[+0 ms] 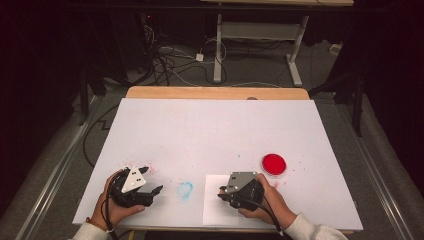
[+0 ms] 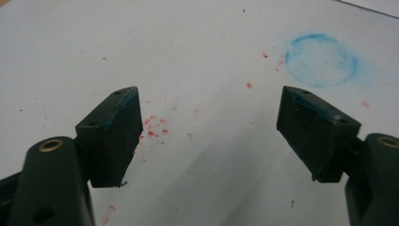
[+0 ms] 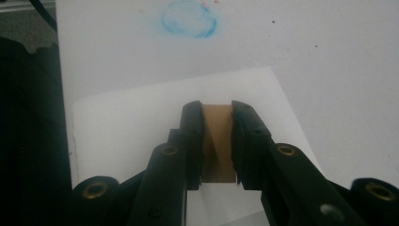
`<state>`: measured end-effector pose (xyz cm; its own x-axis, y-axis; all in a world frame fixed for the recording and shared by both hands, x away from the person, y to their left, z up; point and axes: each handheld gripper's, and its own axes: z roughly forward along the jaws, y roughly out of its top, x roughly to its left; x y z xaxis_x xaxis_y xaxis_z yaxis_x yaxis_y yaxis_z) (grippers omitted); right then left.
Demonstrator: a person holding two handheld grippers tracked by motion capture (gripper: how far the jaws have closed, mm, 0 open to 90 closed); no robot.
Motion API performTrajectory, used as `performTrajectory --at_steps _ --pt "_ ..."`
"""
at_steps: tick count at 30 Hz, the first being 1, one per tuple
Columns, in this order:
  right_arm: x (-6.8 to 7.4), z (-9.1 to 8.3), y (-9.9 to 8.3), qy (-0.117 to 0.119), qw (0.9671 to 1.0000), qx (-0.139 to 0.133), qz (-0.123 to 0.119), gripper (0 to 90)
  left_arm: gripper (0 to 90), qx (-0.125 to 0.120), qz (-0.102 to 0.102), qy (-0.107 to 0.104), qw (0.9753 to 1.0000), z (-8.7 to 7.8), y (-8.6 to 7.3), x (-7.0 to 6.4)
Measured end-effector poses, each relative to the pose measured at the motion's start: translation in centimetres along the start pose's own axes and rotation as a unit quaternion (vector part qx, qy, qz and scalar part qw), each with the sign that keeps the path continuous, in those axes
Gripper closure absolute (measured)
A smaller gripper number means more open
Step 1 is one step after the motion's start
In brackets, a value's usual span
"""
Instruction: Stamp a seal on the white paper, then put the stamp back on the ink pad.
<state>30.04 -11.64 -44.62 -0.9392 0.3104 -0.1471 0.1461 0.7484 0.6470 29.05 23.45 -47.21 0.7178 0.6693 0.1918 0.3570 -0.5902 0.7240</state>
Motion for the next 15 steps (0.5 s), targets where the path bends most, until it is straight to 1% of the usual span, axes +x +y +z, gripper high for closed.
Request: performTrajectory --at_steps 1,2,5,6,10,12,13,15 --pt "0.0 -0.3 0.1 -0.003 1.0000 -0.004 0.004 76.3 22.0 0.000 0.000 0.000 1.0000 0.0 0.0 0.0" --pt "-0.1 -0.5 0.2 -0.005 1.0000 -0.006 0.001 76.4 22.1 0.000 -0.001 0.000 1.0000 0.0 0.0 0.0" --pt "-0.5 -1.5 0.4 -0.013 0.9997 -0.020 0.009 76.4 22.0 -0.001 -0.002 0.000 1.0000 0.1 0.1 0.0" --pt "-0.6 -1.8 0.4 -0.014 0.9995 -0.025 0.008 76.4 22.0 0.000 -0.002 -0.001 1.0000 0.1 0.1 0.0" --pt "-1.2 -2.4 0.4 -0.023 0.9991 -0.032 0.016 76.4 22.1 0.002 -0.004 -0.001 1.0000 0.1 -0.1 0.1" --pt "-1.3 -2.6 0.3 -0.026 0.9990 -0.032 0.018 76.4 22.1 0.001 -0.001 0.001 1.0000 0.0 0.0 0.1" --pt "-1.4 -2.7 0.3 -0.029 0.9990 -0.030 0.015 76.4 22.1 0.001 0.000 0.001 1.0000 0.0 0.0 0.0" --pt "-1.5 -2.9 0.2 -0.034 0.9987 -0.033 0.018 76.4 22.1 0.001 0.002 0.001 1.0000 -0.1 0.1 -0.1"
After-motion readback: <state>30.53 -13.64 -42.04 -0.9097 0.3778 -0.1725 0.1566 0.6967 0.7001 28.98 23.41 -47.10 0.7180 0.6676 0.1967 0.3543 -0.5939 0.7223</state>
